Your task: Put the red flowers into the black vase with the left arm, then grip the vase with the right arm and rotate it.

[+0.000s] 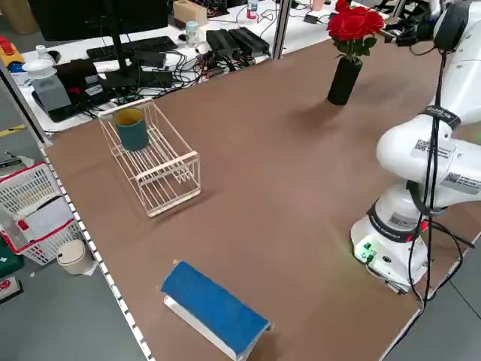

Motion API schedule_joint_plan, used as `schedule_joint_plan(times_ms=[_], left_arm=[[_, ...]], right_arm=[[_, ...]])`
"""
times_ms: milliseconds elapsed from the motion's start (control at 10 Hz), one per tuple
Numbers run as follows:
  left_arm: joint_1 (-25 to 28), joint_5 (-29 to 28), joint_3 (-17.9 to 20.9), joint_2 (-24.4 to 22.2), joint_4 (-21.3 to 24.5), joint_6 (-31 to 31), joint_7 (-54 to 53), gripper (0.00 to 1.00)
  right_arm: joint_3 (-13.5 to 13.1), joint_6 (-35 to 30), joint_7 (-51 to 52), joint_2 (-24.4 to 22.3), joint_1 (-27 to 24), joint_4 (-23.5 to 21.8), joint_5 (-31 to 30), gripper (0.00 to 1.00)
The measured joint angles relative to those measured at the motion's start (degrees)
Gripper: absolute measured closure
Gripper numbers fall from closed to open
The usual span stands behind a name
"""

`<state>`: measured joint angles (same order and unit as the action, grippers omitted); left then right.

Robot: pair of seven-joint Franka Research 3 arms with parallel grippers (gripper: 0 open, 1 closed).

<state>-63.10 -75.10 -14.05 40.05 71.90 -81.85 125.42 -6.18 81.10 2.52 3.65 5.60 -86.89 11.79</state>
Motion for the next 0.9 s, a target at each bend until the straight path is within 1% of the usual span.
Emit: schedule_joint_plan(times_ms=[200, 400, 600, 700, 900], left_arm=[[-0.07, 4.71, -1.08, -6.01, -0.26, 0.42, -2.79, 0.0], [0.11, 10.26, -0.97, -12.19, -0.58, 0.74, -6.64, 0.0], [1.16, 16.4, -0.31, -18.94, -0.65, 1.1, -9.96, 0.0], [3.06, 19.21, -0.23, -21.55, -0.57, 1.17, -11.31, 0.0], [9.13, 24.31, -0.01, -24.78, -0.5, 1.0, -14.64, 0.0]], right_arm=[[0.01, 1.39, 0.0, 0.29, 0.03, -0.05, 2.84, 0.0], [0.18, 4.0, 0.0, 1.92, 0.8, -0.2, 6.21, 0.0], [0.46, 7.83, 0.0, 4.55, 3.5, -0.51, 9.17, 0.0], [0.9, 10.37, -0.02, 5.83, 5.83, -0.63, 9.89, 0.0], [3.49, 16.14, -1.94, 8.58, 9.46, -0.82, 10.17, 0.0]])
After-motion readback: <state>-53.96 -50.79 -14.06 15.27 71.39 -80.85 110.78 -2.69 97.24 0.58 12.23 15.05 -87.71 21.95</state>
